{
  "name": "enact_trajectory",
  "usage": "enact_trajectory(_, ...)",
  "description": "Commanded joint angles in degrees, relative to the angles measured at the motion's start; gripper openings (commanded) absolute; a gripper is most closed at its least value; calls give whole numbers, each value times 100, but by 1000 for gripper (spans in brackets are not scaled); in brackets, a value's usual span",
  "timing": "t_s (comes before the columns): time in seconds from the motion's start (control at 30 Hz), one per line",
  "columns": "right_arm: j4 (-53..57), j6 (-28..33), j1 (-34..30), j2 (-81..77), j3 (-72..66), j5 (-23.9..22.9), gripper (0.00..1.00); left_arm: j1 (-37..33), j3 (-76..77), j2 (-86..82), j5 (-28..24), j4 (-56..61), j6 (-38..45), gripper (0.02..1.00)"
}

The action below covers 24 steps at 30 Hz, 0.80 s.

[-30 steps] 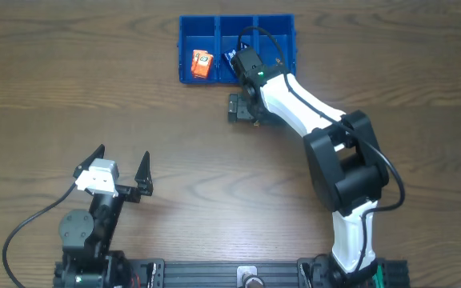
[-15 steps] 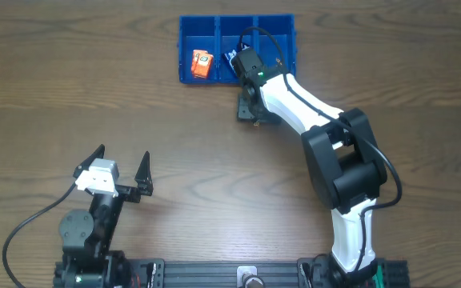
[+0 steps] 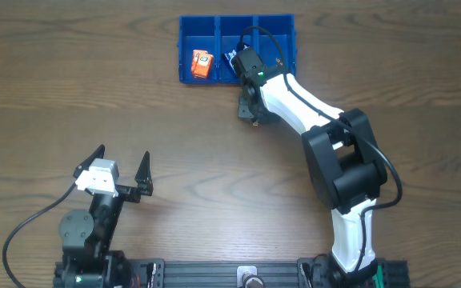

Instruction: Sort Candies Into Trays

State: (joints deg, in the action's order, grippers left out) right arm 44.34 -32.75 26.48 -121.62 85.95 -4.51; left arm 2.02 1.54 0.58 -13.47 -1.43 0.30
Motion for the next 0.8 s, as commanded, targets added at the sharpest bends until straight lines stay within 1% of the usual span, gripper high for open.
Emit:
enact_trajectory(0.03,52,33,-90,332,42,-289,119,-17,-127,-37,-138,-160,83,998)
enact_trajectory(0.13,-90,540,-223,813,190,-385,121,-17,-127,-37,-138,-160,83,998)
enact_trajectory(0.27,-520,1062,-564,1333,555,-831,130,-17,-127,-37,-138,-160,83,998)
enact_trajectory(0.37,-949,1480,-761,1333,787,-922,134,-17,-127,-37,-138,-160,83,998)
enact_trajectory(0.43,-1290,1692,-817,1276,787,-925,154,-17,-127,-37,-138,-160,83,998)
enact_trajectory(0.47,-1423,1759,-817,1231,787,-946,174,-17,-127,-37,-138,-160,85,998)
enact_trajectory(0.53,-1628,1810,-817,1117,787,-964,180,-17,-127,-37,-138,-160,83,998)
enact_trajectory(0.8,-1998,1803,-817,667,787,-986,180,-17,-127,-37,-138,-160,83,996)
